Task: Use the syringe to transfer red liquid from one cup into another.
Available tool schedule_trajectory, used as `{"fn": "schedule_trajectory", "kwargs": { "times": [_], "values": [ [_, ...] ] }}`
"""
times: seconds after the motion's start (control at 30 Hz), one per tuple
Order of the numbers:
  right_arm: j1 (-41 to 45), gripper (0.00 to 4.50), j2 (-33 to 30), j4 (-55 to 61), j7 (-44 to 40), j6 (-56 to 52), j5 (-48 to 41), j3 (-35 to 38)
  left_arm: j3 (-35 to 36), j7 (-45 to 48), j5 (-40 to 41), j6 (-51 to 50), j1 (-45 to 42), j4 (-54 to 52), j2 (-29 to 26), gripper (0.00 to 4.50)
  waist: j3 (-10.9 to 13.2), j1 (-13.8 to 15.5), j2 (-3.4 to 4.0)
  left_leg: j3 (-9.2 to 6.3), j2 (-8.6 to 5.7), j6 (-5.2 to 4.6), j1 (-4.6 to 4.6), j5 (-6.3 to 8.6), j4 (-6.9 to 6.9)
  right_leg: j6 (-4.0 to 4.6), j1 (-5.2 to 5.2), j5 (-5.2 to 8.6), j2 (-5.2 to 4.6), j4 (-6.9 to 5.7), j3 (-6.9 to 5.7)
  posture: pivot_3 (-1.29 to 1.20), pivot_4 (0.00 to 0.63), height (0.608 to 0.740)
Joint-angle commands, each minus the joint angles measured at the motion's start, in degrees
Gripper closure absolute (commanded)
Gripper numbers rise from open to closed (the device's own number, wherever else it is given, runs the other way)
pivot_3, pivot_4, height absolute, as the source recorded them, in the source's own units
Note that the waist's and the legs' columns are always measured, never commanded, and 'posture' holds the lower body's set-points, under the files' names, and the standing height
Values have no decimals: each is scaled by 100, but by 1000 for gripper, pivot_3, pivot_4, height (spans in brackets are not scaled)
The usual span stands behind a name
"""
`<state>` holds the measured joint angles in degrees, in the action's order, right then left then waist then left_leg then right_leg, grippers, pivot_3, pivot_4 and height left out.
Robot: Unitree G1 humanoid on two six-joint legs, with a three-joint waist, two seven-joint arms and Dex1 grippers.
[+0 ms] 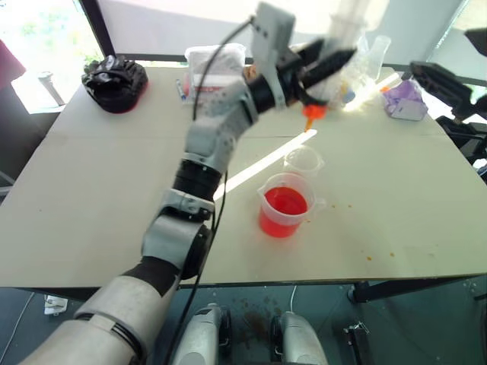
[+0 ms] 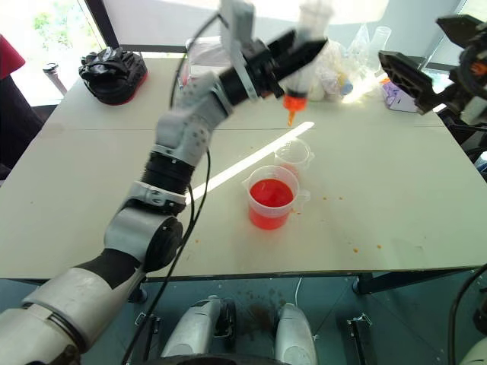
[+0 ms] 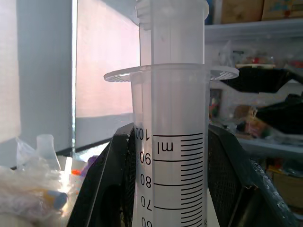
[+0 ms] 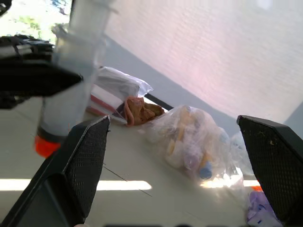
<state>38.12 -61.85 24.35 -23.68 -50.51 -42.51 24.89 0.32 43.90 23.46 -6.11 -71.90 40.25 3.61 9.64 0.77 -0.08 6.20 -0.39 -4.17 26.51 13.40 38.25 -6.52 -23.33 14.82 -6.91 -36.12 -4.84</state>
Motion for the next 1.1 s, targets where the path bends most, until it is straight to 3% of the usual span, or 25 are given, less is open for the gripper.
{"fn": "schedule_trajectory", "kwargs": {
  "times": [0.03,0.17,0.37,0.8,1.03,1.1],
  "values": [
    [855,31,26,-21,109,552,551,-696,-107,141,-391,950,-259,920,384,3011,1,-1,-1,1,0,0,4,0,-1,0,-6,0,0,0,1,0,150,740],
    [1495,31,190,-237,-20,668,824,-1227,-113,191,-699,1535,-279,1597,623,3011,3,6,-5,-2,3,0,14,0,-2,0,-15,0,-1,4,0,0,150,740],
    [1386,31,385,-592,-211,935,1392,-1674,50,243,-784,1772,-407,1936,693,3011,3,6,-4,-1,1,-1,17,2,0,0,-15,-1,-20,5,-1,0,150,740],
    [1134,31,635,-1535,-507,1619,2266,-1695,222,291,-789,1671,-316,1662,493,3011,3,3,-4,1,-2,16,17,-9,0,-1,-13,-1,-12,3,-3,0,150,740],
    [1363,31,935,-2146,-561,1957,2802,-2067,110,343,-906,1769,-263,1577,561,3011,2,-3,-3,2,-1,19,14,-11,0,-3,-12,-2,-8,0,-3,0,150,740],
    [1443,563,1023,-2302,-605,2052,2906,-2132,115,319,-957,1824,-295,1641,583,3011,2,2,-3,3,-2,19,16,-11,1,-3,-13,-2,-7,0,-4,0,150,740]
  ]
}}
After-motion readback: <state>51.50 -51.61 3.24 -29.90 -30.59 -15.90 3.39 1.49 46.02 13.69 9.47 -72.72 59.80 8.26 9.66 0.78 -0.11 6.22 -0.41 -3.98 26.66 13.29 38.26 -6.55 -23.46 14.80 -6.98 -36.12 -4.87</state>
